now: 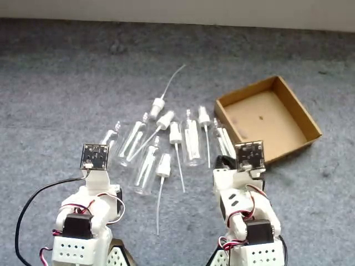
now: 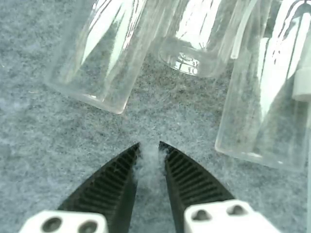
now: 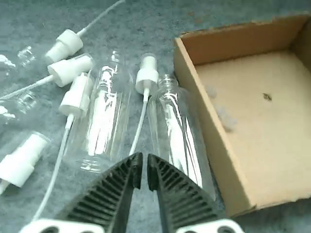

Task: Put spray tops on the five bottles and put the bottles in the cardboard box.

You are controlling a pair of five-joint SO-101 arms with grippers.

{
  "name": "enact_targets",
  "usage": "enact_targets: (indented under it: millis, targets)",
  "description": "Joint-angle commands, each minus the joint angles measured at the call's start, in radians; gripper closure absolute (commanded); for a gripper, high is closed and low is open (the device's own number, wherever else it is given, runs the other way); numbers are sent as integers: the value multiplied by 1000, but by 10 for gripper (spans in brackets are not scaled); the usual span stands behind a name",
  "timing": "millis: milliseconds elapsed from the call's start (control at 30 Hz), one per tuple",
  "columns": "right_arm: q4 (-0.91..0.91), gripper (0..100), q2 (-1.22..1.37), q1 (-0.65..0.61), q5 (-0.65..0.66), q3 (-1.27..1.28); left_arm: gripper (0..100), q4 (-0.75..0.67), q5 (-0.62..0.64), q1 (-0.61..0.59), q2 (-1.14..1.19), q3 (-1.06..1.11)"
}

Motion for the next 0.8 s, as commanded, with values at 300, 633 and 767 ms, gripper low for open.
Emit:
enact_targets:
  millis: [300,633,767]
  targets:
    - [122,928,-5,202,321,-116,995,-11,-9,-5,-12,21]
    - [323,819,269,223,315,-590,995,-11,-9,-5,-12,21]
    - [348,819,602,189,315,-748,995,-11,-9,-5,-12,21]
